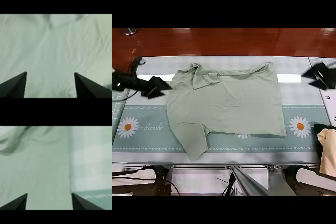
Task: Fold the shirts.
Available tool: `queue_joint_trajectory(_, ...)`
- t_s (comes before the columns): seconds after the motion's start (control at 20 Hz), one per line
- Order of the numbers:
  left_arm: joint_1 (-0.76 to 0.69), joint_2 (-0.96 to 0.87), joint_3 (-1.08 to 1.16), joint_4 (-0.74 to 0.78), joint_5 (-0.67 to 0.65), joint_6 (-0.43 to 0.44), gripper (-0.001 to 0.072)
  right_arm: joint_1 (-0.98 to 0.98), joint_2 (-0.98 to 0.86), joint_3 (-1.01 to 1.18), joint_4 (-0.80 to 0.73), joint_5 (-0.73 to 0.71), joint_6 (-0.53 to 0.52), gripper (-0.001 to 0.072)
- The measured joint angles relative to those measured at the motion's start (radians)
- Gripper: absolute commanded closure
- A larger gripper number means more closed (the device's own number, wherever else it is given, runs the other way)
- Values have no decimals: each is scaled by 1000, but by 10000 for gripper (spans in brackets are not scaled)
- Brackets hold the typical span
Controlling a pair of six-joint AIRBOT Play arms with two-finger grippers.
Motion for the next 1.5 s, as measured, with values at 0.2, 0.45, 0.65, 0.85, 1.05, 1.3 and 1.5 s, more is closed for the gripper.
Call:
queue_joint_trajectory(0.2, 193, 152, -320, -4, -39, 59, 6, -85, 302, -377, -55, -92, 23, 78)
queue_joint_trajectory(0.45, 276, 254, -573, -2, 40, 53, 8, -113, 573, -713, 113, -145, -24, 79)
queue_joint_trajectory(0.65, 246, 269, -642, -11, 85, 39, 8, -118, 646, -791, 175, -137, -50, 79)
queue_joint_trajectory(0.85, 140, 262, -661, -65, 144, 48, 10, -120, 666, -813, 195, -126, -58, 79)
queue_joint_trajectory(1.05, 41, 250, -668, -79, 270, 54, 671, -140, 671, -818, 166, -138, -63, 79)
queue_joint_trajectory(1.3, 6, 249, -663, -112, 296, 54, 671, -264, 628, -829, -106, -94, 34, 80)
queue_joint_trajectory(1.5, 0, 249, -662, -119, 298, 54, 671, -249, 541, -844, -119, 49, 8, 80)
